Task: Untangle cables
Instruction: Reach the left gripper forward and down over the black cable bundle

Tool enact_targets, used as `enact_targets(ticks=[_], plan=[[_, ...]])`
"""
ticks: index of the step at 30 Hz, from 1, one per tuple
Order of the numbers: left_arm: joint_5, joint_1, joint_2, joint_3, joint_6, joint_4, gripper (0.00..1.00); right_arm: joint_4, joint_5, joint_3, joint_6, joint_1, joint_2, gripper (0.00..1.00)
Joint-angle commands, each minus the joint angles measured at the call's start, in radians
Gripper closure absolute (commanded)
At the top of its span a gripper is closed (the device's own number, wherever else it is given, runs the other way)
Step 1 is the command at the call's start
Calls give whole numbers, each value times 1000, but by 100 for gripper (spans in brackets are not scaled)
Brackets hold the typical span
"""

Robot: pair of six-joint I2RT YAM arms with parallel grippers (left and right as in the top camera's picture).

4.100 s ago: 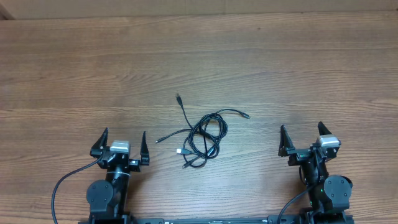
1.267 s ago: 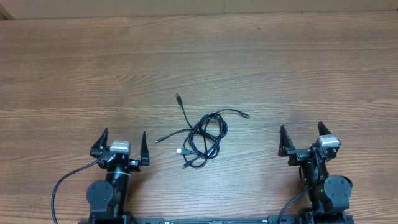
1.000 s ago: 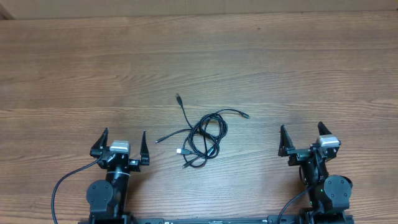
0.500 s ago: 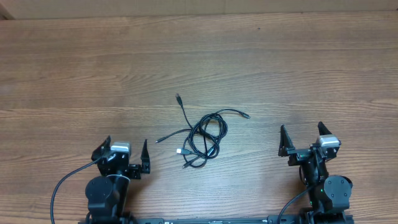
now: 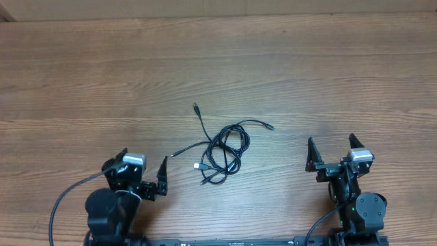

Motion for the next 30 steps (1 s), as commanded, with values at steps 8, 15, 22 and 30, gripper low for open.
enact_targets(ticks=[8,15,22,30], plan=[[183,3,407,269,86,-61,0,6,6,-10,-4,-2,-11,0],[290,-1,669,404,206,-101,0,6,6,-10,-4,-2,-11,0],[202,-124,914,585,311,-272,0,6,6,-10,-4,-2,-11,0],[146,-323,1203,782,340,-362,0,6,6,-10,-4,-2,-11,0]])
